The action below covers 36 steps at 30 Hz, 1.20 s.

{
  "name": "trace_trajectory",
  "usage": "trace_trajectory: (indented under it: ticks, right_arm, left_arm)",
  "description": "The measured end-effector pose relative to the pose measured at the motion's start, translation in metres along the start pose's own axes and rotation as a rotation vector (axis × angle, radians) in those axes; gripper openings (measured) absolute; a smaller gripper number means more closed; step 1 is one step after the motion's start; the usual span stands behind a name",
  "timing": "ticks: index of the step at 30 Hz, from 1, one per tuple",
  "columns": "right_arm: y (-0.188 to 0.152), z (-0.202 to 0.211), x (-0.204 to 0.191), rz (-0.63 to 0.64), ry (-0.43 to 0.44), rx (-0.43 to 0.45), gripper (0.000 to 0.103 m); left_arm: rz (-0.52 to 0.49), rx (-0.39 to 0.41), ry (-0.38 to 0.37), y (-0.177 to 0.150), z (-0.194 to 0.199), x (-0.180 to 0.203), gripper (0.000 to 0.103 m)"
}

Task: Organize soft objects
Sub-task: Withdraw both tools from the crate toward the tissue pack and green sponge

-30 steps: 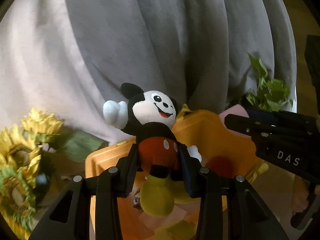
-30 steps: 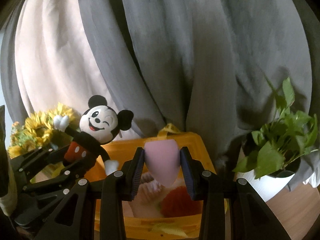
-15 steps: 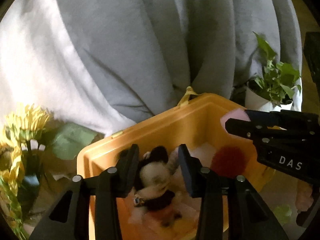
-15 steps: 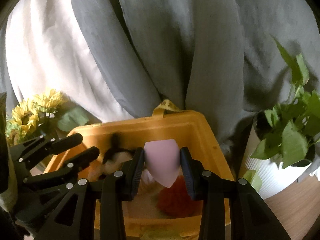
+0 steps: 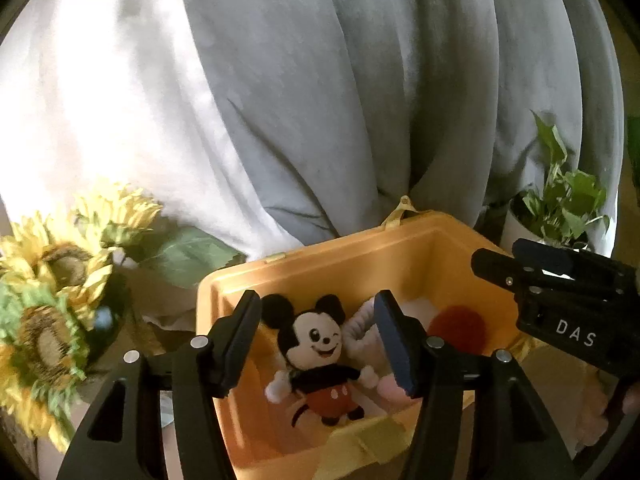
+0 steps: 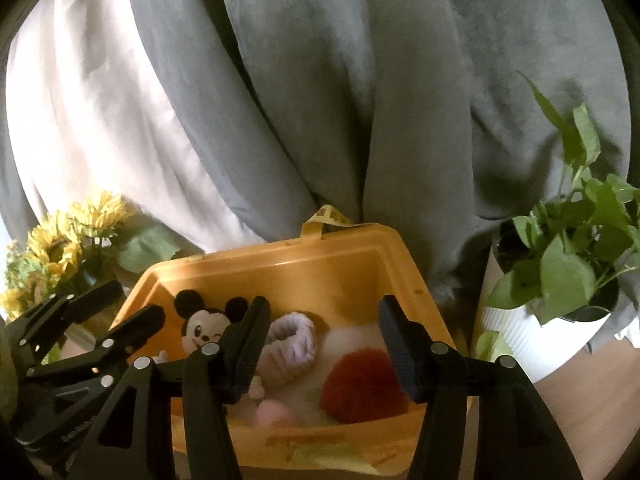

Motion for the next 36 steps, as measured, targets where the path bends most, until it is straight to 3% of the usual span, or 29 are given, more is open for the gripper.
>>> trace_trajectory:
  ticks: [15,21,36]
  right_arm:
    - [0.006,0.067,-0.006,0.002,-0.012,0.056,0.058]
    - [0.006,0.098,-0.009,0.008,-0.029,0.098,0.067]
    - [-0.010,0.164,-0.016,0.015,-0.094,0.190,0.087]
  left_arm:
    - [0.071,0.052,0.071,0.009,0.075,0.002,0.068]
    - [0.082,0.077,0.108,0.007,0.108,0.002,0.078]
    - [0.119,0.087,0.157,-0.021,0.169,-0.004,0.087]
Point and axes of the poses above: each gripper's, at about its wrist camera, not at the fingertips, and z roughly against the way its jaws point, x to its right, y to its top, the point moved 4 cm from there along -z, roughly the way its jaws point, and after that the axes turned 11 degrees about x, right-handed, at the moved point
